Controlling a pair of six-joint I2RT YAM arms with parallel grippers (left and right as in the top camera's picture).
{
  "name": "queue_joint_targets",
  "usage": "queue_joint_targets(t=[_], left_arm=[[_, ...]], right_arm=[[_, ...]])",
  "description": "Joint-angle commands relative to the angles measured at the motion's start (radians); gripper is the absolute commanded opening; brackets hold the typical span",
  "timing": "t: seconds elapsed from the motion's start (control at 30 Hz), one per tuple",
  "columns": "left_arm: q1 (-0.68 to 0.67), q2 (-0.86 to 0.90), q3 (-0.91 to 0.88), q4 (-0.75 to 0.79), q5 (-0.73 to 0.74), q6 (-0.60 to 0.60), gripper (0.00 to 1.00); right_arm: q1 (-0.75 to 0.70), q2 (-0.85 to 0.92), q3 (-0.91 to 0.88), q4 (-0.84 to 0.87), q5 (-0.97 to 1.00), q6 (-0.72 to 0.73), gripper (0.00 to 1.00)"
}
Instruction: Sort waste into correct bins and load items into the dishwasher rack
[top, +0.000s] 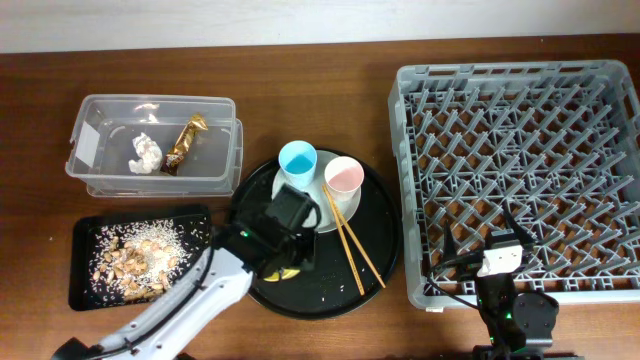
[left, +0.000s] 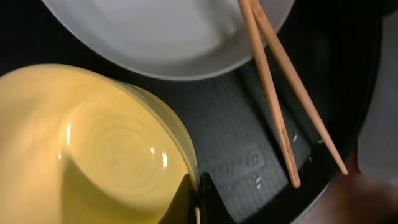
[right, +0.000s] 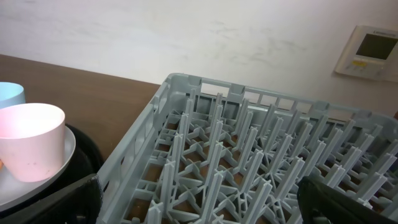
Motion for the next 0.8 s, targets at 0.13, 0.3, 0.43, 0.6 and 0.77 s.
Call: queue_joint_targets(t=[0.13, 0.3, 0.43, 0.6, 0.77], left_arm=[[-0.081, -0.004, -0.010, -0.029, -0.047, -0.075, 0.14], [-0.081, -0.005, 0.002, -0.029, -0.058, -0.074, 0.36], [0.018, -0.113, 0.190, -0.259, -0.297, -0.074, 0.35], [0.336, -0.298, 0.262, -0.567, -0.367, -0.140, 0.17], [0.653, -0.414, 0.091, -0.703, -0.452, -0.449, 0.01]], right_arm=[[-0.007, -0.005, -0.005, -0.005, -0.006, -0.003, 0.98], [-0.007, -0.005, -0.005, -0.005, -0.006, -0.003, 0.98], [-0.007, -0.005, -0.005, -0.005, -0.006, -0.003, 0.98], [-0.007, -0.005, -0.005, -0.005, -0.006, -0.003, 0.98], [-0.007, -0.005, -0.005, -0.005, -0.006, -0.003, 0.98]])
